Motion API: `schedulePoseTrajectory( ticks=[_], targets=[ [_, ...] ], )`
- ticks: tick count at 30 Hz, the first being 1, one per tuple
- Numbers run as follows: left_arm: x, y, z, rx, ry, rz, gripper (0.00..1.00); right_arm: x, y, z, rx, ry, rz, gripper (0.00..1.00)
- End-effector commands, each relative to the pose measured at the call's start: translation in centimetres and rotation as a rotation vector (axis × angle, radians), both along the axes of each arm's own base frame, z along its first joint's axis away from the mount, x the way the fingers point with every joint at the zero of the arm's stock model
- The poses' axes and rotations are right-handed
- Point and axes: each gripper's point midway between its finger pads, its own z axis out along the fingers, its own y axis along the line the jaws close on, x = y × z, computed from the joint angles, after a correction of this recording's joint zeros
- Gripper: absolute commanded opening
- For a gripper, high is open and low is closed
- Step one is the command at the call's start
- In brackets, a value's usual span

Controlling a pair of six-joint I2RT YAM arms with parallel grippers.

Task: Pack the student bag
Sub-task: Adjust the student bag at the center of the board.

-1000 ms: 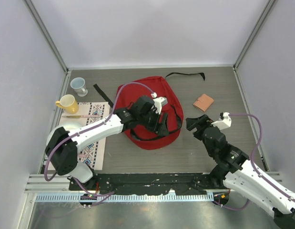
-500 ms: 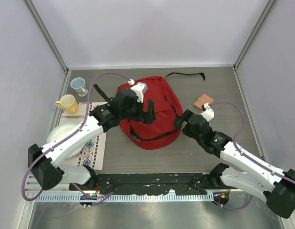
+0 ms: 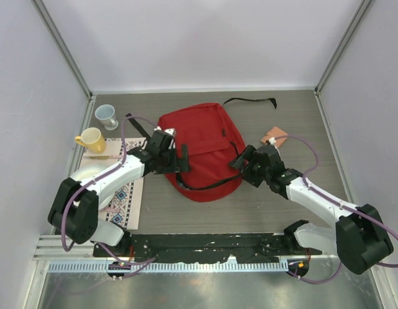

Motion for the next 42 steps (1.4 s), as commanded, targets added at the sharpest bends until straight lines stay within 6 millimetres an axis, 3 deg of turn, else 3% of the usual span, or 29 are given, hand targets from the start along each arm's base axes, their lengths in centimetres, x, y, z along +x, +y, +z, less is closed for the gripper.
schedulePoseTrajectory(
  ticks=[1,3,4,7,8,10,11,13,14,17,22,23,25,26,27,28,29,30,32,33,34,36,37,39,40,41,42],
  targets=[
    [2.0,-0.3,-0.4,-0.061,-0.019,0.036,0.99,0.0,1.6,0.1,0.05,-0.016,0.081,0.84],
    [1.9,-0.2,-1.3,-0.057,0.0,0.034,1.0,0.1,1.7,-0.2,0.048,-0.011,0.091,0.72],
    [1.7,-0.2,-1.7,-0.069,0.009,0.029,0.97,0.1,1.7,-0.5,0.043,-0.003,0.091,0.55],
    [1.5,-0.3,-2.2,-0.099,0.015,0.023,0.77,0.5,1.5,-0.6,0.026,-0.015,0.09,0.25],
    [1.3,-0.5,-2.0,-0.108,0.017,0.018,0.64,0.8,1.2,-0.4,0.015,-0.024,0.081,0.21],
    [1.2,-0.6,-2.1,-0.115,0.021,0.013,0.54,1.2,0.5,-0.3,-0.019,-0.034,0.075,0.12],
    [1.0,-0.7,-2.0,-0.125,0.023,0.005,0.42,1.9,0.1,0.1,-0.039,-0.051,0.062,0.1],
    [0.6,-0.8,-1.9,-0.134,0.028,-0.009,0.31,2.4,-1.0,0.1,-0.075,-0.047,0.045,0.07],
    [0.5,-1.0,-1.7,-0.144,0.029,-0.015,0.2,3.0,-1.2,0.7,-0.097,-0.07,0.053,0.06],
    [-0.1,-1.7,-0.8,-0.212,0.031,-0.019,0.05,4.4,-2.5,1.5,-0.16,-0.099,0.042,0.05],
    [-2.9,-5.5,0.7,-0.317,0.026,-0.075,0.01,7.6,-4.7,2.6,-0.289,-0.14,0.009,0.05],
    [-3.5,-6.1,0.8,-0.316,0.026,-0.083,0.0,8.8,-4.6,3.9,-0.3,-0.174,0.008,0.05],
    [-5.3,-8.2,1.0,-0.35,0.038,-0.1,0.0,10.1,-4.9,3.4,-0.361,-0.165,0.031,0.05],
    [-5.8,-8.7,1.1,-0.367,0.04,-0.097,0.01,11.3,-4.6,4.7,-0.37,-0.196,0.036,0.05],
    [-7.2,-9.3,0.5,-0.379,0.066,-0.1,0.01,11.9,-4.6,4.9,-0.387,-0.2,0.042,0.06],
    [-7.2,-9.9,1.2,-0.408,0.033,-0.099,0.01,12.6,-4.4,4.3,-0.415,-0.191,0.067,0.07],
    [-7.6,-10.2,1.2,-0.412,0.028,-0.104,0.01,13.5,-4.3,5.6,-0.422,-0.218,0.067,0.08],
    [-8.2,-10.5,1.1,-0.411,0.026,-0.119,0.02,13.8,-4.3,5.6,-0.436,-0.216,0.074,0.09],
    [-8.1,-10.1,1.7,-0.406,0.0,-0.105,0.24,14.7,-4.6,6.6,-0.466,-0.228,0.063,0.22],
    [-7.8,-9.9,2.3,-0.403,-0.025,-0.092,0.4,14.4,-4.8,6.5,-0.48,-0.209,0.068,0.35],
    [-7.9,-9.0,2.0,-0.356,-0.034,-0.086,0.56,14.3,-5.1,7.0,-0.485,-0.218,0.063,0.54],
    [-6.6,-7.9,4.2,-0.335,-0.127,-0.051,0.65,13.3,-6.0,8.6,-0.494,-0.243,0.023,0.73],
    [-6.3,-6.6,4.0,-0.268,-0.156,-0.032,0.79,12.5,-6.3,8.5,-0.494,-0.239,0.019,0.76],
    [-4.9,-5.0,5.7,-0.223,-0.238,0.018,0.92,10.7,-6.8,10.6,-0.454,-0.274,-0.014,0.81],
    [-4.6,-4.3,5.7,-0.193,-0.244,0.029,0.99,9.6,-6.9,10.1,-0.439,-0.266,-0.008,0.82],
    [-4.1,-3.7,5.8,-0.174,-0.257,0.035,1.0,8.7,-6.5,10.2,-0.399,-0.263,-0.01,0.82],
    [-3.1,-3.0,6.0,-0.173,-0.258,0.063,1.0,7.6,-6.1,11.5,-0.343,-0.296,0.002,0.83]
  ],
)
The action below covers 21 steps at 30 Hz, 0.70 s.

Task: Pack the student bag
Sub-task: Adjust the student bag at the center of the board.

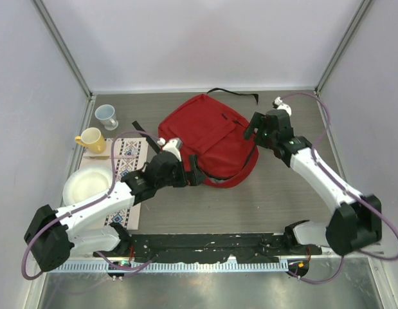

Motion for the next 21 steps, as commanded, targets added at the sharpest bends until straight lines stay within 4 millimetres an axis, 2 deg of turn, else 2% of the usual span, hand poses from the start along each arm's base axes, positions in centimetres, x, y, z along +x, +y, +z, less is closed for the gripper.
schedulePoseTrajectory(
  ticks=[1,2,3,4,6,7,9,10,16,21],
  targets=[
    [4.2,3.6,1.8,0.09,-0.096,0.132,1.0,-4.3,0.1,3.2,0.131,-0.071,0.006,0.83],
    [4.7,3.8,1.7,0.078,-0.087,0.138,1.0,-5.1,0.5,3.0,0.177,-0.058,0.003,0.83],
    [5.7,4.0,1.5,0.051,-0.074,0.147,1.0,-6.2,0.9,4.0,0.224,-0.083,0.028,0.83],
    [6.2,4.1,1.3,0.045,-0.07,0.155,0.99,-7.4,1.4,2.8,0.259,-0.048,0.05,0.83],
    [7.7,4.4,1.2,0.022,-0.076,0.175,1.0,-8.8,2.1,2.9,0.328,-0.041,0.062,0.83],
    [7.9,4.0,0.4,0.018,-0.049,0.156,1.0,-9.9,2.6,2.9,0.362,-0.042,0.09,0.83],
    [9.1,3.9,0.4,-0.016,-0.048,0.17,1.0,-10.7,3.2,3.1,0.407,-0.036,0.105,0.83],
    [9.5,3.9,-0.4,-0.007,-0.029,0.177,0.99,-11.3,3.3,3.3,0.419,-0.043,0.119,0.83],
    [12.4,4.4,-1.3,-0.08,-0.03,0.285,1.0,-11.7,3.3,4.0,0.433,-0.057,0.118,0.83],
    [14.7,5.7,-3.3,-0.076,-0.014,0.365,1.0,-11.5,3.7,4.1,0.436,-0.053,0.131,0.82]
  ],
)
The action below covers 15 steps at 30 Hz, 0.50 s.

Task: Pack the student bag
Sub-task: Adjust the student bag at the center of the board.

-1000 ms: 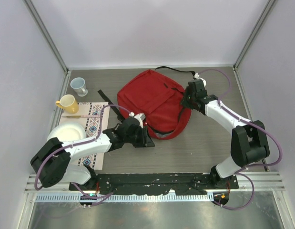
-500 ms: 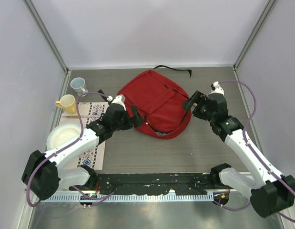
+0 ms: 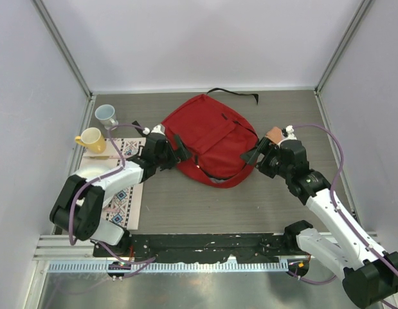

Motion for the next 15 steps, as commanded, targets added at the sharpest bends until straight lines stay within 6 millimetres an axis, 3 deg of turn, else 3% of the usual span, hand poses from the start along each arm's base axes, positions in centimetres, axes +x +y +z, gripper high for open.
schedulePoseTrajectory(
  ticks=[1,8,11,15],
  targets=[
    [3.4,0.2,0.7,-0.063,-0.067,0.078,1.0,0.5,0.9,2.1,0.047,-0.051,0.02,0.82],
    [4.7,0.5,-2.8,-0.078,-0.019,0.124,0.98,0.4,1.7,2.6,0.068,-0.062,0.048,0.82],
    [5.1,0.2,-4.2,-0.121,0.002,0.134,0.91,0.2,2.7,2.7,0.073,-0.066,0.081,0.82],
    [5.1,-0.3,-6.1,-0.147,0.042,0.131,0.7,-0.4,4.4,3.0,0.05,-0.082,0.13,0.83]
  ],
)
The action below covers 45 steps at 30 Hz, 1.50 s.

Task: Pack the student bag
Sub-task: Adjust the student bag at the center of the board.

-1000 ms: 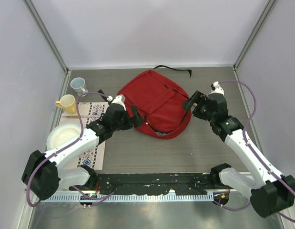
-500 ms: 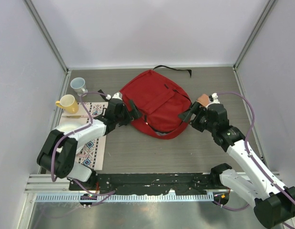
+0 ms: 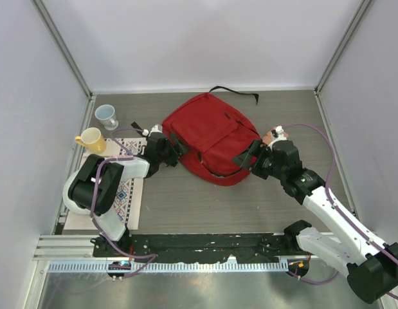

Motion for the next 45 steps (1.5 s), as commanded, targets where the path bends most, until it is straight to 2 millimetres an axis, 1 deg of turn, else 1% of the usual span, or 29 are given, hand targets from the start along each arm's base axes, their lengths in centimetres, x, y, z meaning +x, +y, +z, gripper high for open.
schedulePoseTrajectory(
  ticks=[1,2,3,5,6,7,8,10,11,12,14,17,18,24,25,27,28,29,30,31,32,33,35,37,39,40,42,44,45],
  targets=[
    [0.1,-0.1,-2.9,-0.033,0.045,0.019,0.66,0.4,2.4,2.7,0.009,-0.087,0.047,0.82],
    [0.2,-0.1,-2.9,-0.041,0.041,0.021,0.61,0.3,2.7,2.7,-0.002,-0.089,0.054,0.82],
    [0.1,-0.1,-2.9,-0.049,0.043,0.022,0.49,-0.2,3.8,3.1,-0.005,-0.098,0.085,0.82],
    [-0.2,0.0,-3.1,-0.052,0.047,0.02,0.37,-0.1,4.6,2.7,-0.028,-0.097,0.096,0.82],
    [-0.2,-0.1,-2.9,-0.058,0.044,0.017,0.26,-0.4,5.4,2.6,-0.032,-0.097,0.12,0.82],
    [-0.4,-0.1,-2.9,-0.059,0.046,0.012,0.21,-0.3,5.8,2.5,-0.036,-0.1,0.128,0.82],
    [-0.5,-0.2,-2.5,-0.065,0.039,0.005,0.11,0.0,6.2,1.8,-0.055,-0.085,0.132,0.82],
    [-0.9,-0.1,-2.4,-0.066,0.04,-0.002,0.0,0.3,7.1,2.0,-0.065,-0.094,0.152,0.81],
    [-1.1,-0.4,-1.8,-0.082,0.03,-0.017,0.0,0.6,7.5,1.2,-0.086,-0.075,0.155,0.81],
    [-1.3,-0.4,-1.6,-0.087,0.027,-0.025,0.0,0.9,7.9,1.6,-0.086,-0.085,0.162,0.81],
    [-1.9,-0.4,-1.1,-0.099,0.015,-0.038,0.0,2.1,7.9,1.3,-0.128,-0.095,0.135,0.79],
    [-3.3,-0.4,-0.9,-0.121,0.015,-0.056,0.0,3.4,8.4,0.4,-0.178,-0.082,0.129,0.78],
    [-3.6,-0.5,-0.3,-0.133,0.001,-0.065,0.0,3.9,8.8,-0.2,-0.189,-0.067,0.133,0.78],
    [-7.2,-0.7,0.0,-0.155,0.018,-0.088,0.0,4.6,9.9,-2.3,-0.246,-0.03,0.149,0.76],
    [-7.6,-1.0,0.8,-0.163,-0.001,-0.095,0.0,4.7,9.9,-3.0,-0.265,-0.02,0.148,0.76],
    [-8.2,-1.0,1.0,-0.175,-0.003,-0.084,0.0,5.1,10.1,-3.4,-0.276,-0.027,0.143,0.75],
    [-7.9,-0.8,1.6,-0.183,-0.025,-0.067,0.06,5.4,10.0,-3.7,-0.286,-0.03,0.134,0.72],
    [-7.8,-0.7,2.0,-0.189,-0.037,-0.054,0.44,5.6,10.0,-3.8,-0.29,-0.035,0.132,0.72],
    [-7.4,-0.6,2.5,-0.19,-0.053,-0.038,0.58,5.9,10.2,-3.6,-0.282,-0.05,0.128,0.71],
    [-7.1,-0.4,2.7,-0.182,-0.061,-0.029,0.61,6.1,10.3,-3.9,-0.285,-0.049,0.126,0.7],
    [-6.7,-0.4,3.1,-0.178,-0.076,-0.021,0.69,6.4,10.7,-4.2,-0.289,-0.043,0.13,0.7],
    [-5.9,-0.7,4.1,-0.187,-0.097,-0.022,0.75,6.6,10.8,-4.4,-0.297,-0.038,0.133,0.7],
    [-5.2,-1.1,4.3,-0.196,-0.09,-0.027,0.85,6.3,11.0,-5.4,-0.317,-0.007,0.151,0.68],
    [-4.0,-1.5,5.2,-0.235,-0.102,-0.013,0.89,6.0,11.2,-5.8,-0.321,-0.003,0.161,0.68],
    [-3.3,-1.5,4.0,-0.247,-0.081,0.009,0.92,5.6,11.1,-6.2,-0.312,0.004,0.165,0.68],
    [-2.6,-1.7,4.3,-0.272,-0.109,0.021,0.92,5.4,11.2,-6.2,-0.306,0.006,0.166,0.68],
    [-1.5,-2.0,3.6,-0.36,-0.113,0.053,0.91,4.9,11.0,-6.6,-0.292,0.015,0.169,0.69],
    [-0.8,-2.1,2.9,-0.431,-0.089,0.092,0.85,4.5,10.9,-6.8,-0.287,0.023,0.171,0.68],
    [-0.6,-2.1,2.0,-0.452,-0.09,0.104,0.84,4.4,10.9,-6.7,-0.281,0.024,0.17,0.68]
  ],
)
